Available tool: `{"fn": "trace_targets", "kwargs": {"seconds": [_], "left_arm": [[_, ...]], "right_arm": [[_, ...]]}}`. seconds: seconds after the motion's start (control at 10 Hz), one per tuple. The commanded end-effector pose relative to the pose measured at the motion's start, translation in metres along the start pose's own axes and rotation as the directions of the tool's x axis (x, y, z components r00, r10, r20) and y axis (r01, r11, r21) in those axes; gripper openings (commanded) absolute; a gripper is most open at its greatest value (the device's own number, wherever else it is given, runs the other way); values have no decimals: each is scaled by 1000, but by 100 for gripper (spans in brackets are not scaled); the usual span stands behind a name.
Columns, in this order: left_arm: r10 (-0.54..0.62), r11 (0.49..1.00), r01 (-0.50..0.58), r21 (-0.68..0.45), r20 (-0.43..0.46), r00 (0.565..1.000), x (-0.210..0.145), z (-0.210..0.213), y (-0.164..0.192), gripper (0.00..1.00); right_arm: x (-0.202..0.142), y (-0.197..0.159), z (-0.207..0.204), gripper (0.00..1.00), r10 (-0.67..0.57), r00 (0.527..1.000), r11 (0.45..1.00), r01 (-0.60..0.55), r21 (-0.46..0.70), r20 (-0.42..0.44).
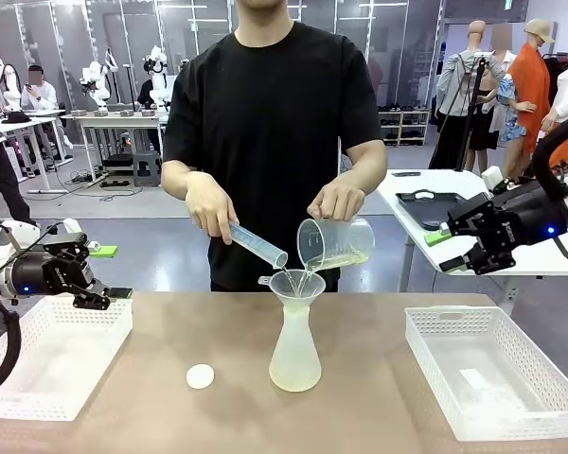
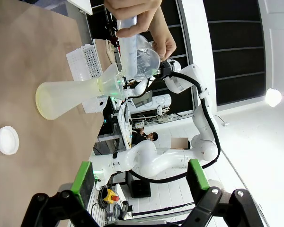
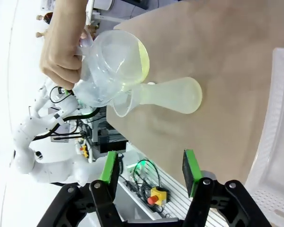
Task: Prepare the solutions needed for the experiment.
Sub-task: Once the solution is in the Big flask , pick up the Plastic Funnel and place it back into the right Organizing basket.
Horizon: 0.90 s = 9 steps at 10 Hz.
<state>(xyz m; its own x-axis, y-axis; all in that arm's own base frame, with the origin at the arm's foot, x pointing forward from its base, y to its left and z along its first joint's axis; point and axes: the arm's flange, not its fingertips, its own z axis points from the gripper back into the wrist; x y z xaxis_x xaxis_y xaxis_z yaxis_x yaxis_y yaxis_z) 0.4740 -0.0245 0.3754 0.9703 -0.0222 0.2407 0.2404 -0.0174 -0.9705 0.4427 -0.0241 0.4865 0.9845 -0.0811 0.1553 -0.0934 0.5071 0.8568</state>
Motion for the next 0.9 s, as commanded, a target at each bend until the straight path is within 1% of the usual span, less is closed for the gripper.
{"fn": "trace_targets", "kwargs": {"seconds": [0.0,0.2,0.3,0.7,0.8], "left_arm": [[-3,1000,3,-8,15,1000,3,-2,-1,100],[-3,1000,3,-8,15,1000,3,-2,-1,100],[-3,1000,3,-8,15,1000,3,-2,-1,100],[-3,1000,3,-8,15,1000,3,-2,-1,100],[-3,1000,3,-8,15,1000,3,-2,-1,100]], "right_arm": [[-2,-3,-3,68,-90,996,994,89,65,6],[-8,-15,-12,68,-152,988,982,153,113,-18],[-10,-20,-15,68,-162,987,976,163,144,-18],[-14,-33,-25,68,-145,988,970,131,204,52],[-14,-35,-27,68,-148,988,969,135,207,52]]}}
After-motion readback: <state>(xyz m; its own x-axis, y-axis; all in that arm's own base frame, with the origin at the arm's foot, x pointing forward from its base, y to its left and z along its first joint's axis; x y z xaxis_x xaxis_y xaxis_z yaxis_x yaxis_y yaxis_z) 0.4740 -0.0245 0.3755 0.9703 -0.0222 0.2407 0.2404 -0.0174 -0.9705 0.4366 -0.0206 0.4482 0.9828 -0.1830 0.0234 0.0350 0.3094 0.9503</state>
